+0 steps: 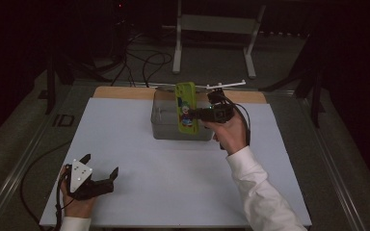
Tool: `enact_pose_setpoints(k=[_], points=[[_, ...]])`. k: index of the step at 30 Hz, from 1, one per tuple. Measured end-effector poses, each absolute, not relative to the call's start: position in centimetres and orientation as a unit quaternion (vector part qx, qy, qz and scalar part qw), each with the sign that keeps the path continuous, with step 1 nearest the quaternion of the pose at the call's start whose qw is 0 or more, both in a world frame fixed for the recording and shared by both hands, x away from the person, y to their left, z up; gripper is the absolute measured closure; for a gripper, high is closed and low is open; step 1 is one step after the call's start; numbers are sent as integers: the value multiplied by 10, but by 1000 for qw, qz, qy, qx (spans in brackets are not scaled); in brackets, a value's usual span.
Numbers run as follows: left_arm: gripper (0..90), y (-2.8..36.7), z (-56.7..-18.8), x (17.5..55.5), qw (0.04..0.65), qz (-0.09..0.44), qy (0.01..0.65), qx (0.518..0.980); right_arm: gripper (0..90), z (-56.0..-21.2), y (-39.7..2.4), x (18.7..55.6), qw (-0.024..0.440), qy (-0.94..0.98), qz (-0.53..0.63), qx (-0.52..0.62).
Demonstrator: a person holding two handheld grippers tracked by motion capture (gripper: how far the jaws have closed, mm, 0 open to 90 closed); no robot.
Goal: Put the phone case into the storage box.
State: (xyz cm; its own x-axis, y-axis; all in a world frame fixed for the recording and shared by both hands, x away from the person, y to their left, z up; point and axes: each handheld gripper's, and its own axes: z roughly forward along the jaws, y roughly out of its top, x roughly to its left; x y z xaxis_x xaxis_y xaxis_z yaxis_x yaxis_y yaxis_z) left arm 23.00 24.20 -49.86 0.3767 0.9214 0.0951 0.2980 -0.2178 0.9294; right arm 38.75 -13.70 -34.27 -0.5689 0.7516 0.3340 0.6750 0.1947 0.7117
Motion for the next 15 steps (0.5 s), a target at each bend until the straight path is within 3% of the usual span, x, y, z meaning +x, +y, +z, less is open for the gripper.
enact_pose_setpoints(k=[15], points=[[0,242,-499,230,448,350,436,698,781,-337,-134,399,48,780,413,468]])
